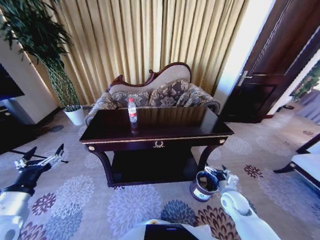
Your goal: Move to the front of the table and place the trash on the table into the trash bin.
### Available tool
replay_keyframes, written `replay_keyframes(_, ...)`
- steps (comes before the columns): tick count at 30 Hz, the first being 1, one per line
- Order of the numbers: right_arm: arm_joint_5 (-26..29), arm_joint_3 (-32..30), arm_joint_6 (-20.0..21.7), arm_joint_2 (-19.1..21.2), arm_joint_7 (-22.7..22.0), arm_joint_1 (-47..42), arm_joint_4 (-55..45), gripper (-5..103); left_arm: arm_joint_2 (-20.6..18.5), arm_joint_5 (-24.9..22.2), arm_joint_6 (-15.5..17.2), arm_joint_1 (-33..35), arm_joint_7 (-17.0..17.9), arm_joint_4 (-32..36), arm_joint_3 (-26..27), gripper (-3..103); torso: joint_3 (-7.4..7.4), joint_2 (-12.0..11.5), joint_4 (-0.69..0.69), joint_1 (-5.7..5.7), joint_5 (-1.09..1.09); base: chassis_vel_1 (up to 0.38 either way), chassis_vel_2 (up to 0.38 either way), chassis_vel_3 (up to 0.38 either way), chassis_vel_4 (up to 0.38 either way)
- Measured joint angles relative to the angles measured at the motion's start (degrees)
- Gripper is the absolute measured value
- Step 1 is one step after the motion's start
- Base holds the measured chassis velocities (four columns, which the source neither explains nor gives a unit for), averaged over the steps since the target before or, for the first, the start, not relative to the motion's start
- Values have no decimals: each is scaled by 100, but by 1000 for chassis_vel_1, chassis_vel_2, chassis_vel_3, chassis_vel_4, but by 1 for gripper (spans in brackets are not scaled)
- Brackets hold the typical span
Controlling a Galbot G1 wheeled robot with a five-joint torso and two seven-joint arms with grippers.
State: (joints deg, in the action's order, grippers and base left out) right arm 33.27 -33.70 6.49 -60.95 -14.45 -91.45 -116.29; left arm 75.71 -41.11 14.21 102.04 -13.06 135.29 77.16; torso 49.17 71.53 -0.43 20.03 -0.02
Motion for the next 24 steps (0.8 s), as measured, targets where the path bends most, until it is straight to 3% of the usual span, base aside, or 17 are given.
replay_keyframes(3,-65,53,161,75,90,-123,-871,100,-32,-1,-55,-1,2,-22,-43,100,-1,0,0,-1,0,0,0,0,0)
replay_keyframes(11,0,153,478,429,69,-148,-1961,100,-107,-35,-86,12,2,20,45,100,0,0,0,-1,0,0,0,0,0)
replay_keyframes(24,93,176,522,629,-110,-13,-2055,100,-133,-27,-101,64,-46,183,64,100,-1,1,-1,-2,2,-22,23,21,-24)
